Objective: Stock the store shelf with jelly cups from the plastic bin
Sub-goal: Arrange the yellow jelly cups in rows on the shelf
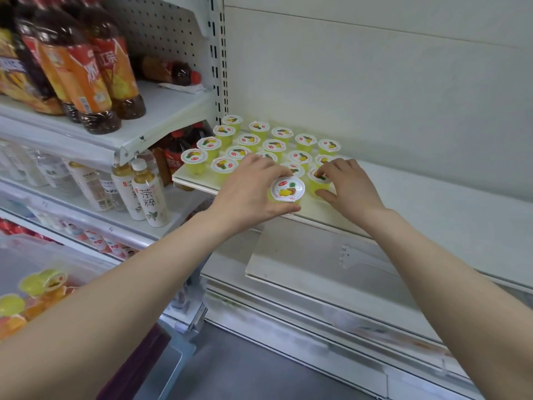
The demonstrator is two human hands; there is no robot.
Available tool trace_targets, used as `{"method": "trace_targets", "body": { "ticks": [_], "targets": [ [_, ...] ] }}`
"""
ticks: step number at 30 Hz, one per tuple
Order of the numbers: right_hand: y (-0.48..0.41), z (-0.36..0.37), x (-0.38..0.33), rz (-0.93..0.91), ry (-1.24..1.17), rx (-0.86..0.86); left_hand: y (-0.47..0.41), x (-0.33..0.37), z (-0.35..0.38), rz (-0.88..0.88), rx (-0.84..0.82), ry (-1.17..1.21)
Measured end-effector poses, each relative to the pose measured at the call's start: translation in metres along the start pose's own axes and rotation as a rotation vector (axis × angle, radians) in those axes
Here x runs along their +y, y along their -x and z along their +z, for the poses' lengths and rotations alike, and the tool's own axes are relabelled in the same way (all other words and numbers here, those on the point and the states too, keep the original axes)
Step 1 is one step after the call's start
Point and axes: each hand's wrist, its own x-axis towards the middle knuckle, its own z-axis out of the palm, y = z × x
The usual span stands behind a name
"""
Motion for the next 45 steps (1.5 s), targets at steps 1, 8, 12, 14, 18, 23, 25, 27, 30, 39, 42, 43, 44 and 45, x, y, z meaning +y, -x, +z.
{"method": "trace_targets", "body": {
  "ticks": [1, 8, 12, 14, 18, 23, 25, 27, 30, 39, 42, 43, 44, 45],
  "targets": [
    [0.001, -0.003, 0.002, -0.01, 0.001, -0.015, -0.004, 0.004, 0.003, 0.008, 0.004, -0.005],
    [0.006, -0.023, 0.021, -0.03, -0.003, 0.031, -0.024, 0.026, 0.027, 0.02, -0.027, -0.052],
    [0.005, -0.028, 0.036, -0.014, 0.077, 0.058, -0.031, 0.029, 0.041, 0.011, -0.019, -0.133],
    [0.004, -0.029, 0.041, -0.012, 0.097, 0.077, -0.035, 0.028, 0.047, 0.006, -0.002, -0.181],
    [0.002, -0.029, 0.047, -0.022, 0.119, 0.089, -0.039, 0.027, 0.058, -0.007, 0.02, -0.251],
    [-0.001, -0.027, 0.051, -0.021, 0.141, 0.089, -0.039, 0.025, 0.068, -0.033, 0.07, -0.283],
    [-0.002, -0.027, 0.053, -0.026, 0.137, 0.092, -0.039, 0.025, 0.068, -0.03, 0.071, -0.29],
    [-0.002, -0.028, 0.053, -0.028, 0.134, 0.094, -0.039, 0.025, 0.067, -0.021, 0.071, -0.3],
    [-0.003, -0.03, 0.051, -0.035, 0.136, 0.104, -0.039, 0.028, 0.063, -0.032, 0.058, -0.301],
    [-0.014, -0.037, 0.018, -0.091, 0.133, 0.096, -0.03, 0.001, 0.024, -0.008, 0.131, -0.33],
    [-0.016, -0.039, -0.01, -0.136, 0.126, 0.12, -0.012, -0.02, 0.0, -0.027, 0.117, -0.362],
    [-0.017, -0.038, -0.022, -0.148, 0.12, 0.128, -0.004, -0.029, -0.008, -0.031, 0.114, -0.368],
    [-0.018, -0.037, -0.034, -0.157, 0.117, 0.133, 0.005, -0.039, -0.017, -0.035, 0.111, -0.377],
    [-0.019, -0.036, -0.048, -0.165, 0.114, 0.136, 0.015, -0.049, -0.026, -0.043, 0.107, -0.387]
  ]
}}
